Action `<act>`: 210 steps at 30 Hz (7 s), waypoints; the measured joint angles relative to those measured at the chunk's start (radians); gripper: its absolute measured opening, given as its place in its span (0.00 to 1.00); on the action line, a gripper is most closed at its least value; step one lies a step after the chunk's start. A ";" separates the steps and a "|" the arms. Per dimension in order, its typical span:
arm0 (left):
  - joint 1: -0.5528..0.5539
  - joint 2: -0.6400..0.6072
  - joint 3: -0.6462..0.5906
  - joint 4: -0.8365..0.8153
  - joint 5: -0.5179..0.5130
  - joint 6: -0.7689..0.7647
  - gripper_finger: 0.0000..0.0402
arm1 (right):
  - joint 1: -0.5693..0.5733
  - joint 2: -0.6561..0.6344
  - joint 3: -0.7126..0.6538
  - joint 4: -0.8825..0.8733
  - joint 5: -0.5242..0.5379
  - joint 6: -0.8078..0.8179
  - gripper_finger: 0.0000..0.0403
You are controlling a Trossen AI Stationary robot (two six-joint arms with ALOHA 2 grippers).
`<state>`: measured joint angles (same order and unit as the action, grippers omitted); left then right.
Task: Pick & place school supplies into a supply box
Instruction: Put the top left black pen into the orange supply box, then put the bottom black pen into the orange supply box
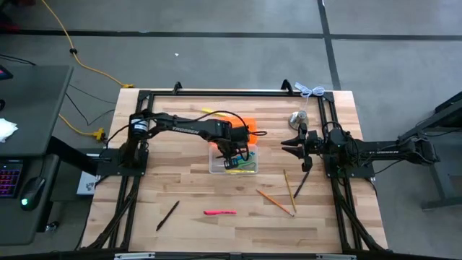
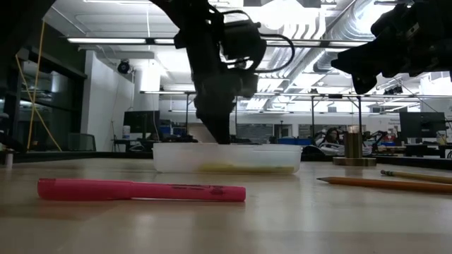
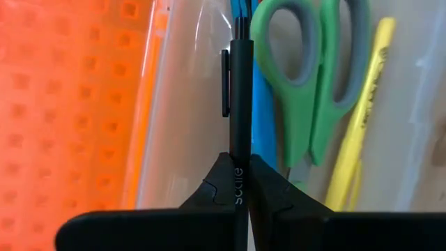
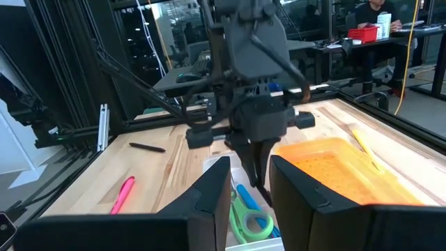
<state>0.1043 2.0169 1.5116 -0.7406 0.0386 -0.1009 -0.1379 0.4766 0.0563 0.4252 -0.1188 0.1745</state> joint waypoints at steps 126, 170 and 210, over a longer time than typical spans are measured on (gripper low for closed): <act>-0.914 -0.345 -0.001 -0.594 -0.252 -1.642 0.36 | 0.000 0.000 0.000 0.006 -0.008 0.008 0.19; -0.868 -0.232 -0.156 -0.468 -0.038 -1.866 0.36 | 0.000 0.000 0.000 0.005 -0.008 0.000 0.19; -0.863 -0.242 -0.547 -0.013 0.059 -1.769 0.35 | 0.000 0.000 0.000 0.006 -0.008 0.000 0.19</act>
<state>-0.7589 1.7752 0.9650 -0.7537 0.0978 -1.8696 -0.1375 0.4764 0.0563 0.4309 -0.1265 0.1745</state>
